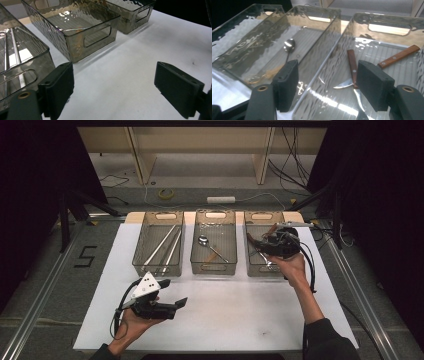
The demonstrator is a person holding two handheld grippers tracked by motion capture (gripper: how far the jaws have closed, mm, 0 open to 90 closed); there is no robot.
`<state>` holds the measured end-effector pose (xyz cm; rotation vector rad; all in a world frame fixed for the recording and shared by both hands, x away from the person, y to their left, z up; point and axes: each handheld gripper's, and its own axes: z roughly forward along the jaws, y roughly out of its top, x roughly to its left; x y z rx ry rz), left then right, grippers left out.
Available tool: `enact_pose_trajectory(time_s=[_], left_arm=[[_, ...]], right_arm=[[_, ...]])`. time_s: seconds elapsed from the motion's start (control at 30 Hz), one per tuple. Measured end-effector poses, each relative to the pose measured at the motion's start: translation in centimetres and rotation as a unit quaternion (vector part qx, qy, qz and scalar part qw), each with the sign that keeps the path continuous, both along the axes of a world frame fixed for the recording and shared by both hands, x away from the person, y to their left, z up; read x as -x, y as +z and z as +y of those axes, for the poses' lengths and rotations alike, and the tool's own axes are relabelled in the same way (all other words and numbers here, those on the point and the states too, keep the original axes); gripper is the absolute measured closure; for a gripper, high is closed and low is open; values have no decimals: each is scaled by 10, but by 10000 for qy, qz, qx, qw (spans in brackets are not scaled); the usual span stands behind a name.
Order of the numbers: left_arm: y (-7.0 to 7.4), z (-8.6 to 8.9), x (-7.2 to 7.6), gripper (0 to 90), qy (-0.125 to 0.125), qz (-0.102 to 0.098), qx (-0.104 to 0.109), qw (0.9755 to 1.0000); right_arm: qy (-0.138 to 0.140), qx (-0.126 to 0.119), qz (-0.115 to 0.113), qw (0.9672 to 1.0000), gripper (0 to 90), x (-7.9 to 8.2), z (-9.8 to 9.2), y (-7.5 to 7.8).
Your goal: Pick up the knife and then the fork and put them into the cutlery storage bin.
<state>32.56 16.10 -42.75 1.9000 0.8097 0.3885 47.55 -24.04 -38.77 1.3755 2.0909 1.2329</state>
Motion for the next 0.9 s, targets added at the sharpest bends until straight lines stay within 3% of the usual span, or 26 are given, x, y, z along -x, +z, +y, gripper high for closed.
enact_pose_trajectory(time_s=[0.5, 0.9], left_arm=[[-1, 0, -1, 158, 27, 21, 35, 10000], [0, 0, -2, 158, 27, 45, 47, 10000]], right_arm=[[275, -230, -359, 9987, 327, 38, 9, -2], [524, -438, -457, 9966, 305, 60, 12, -8]])
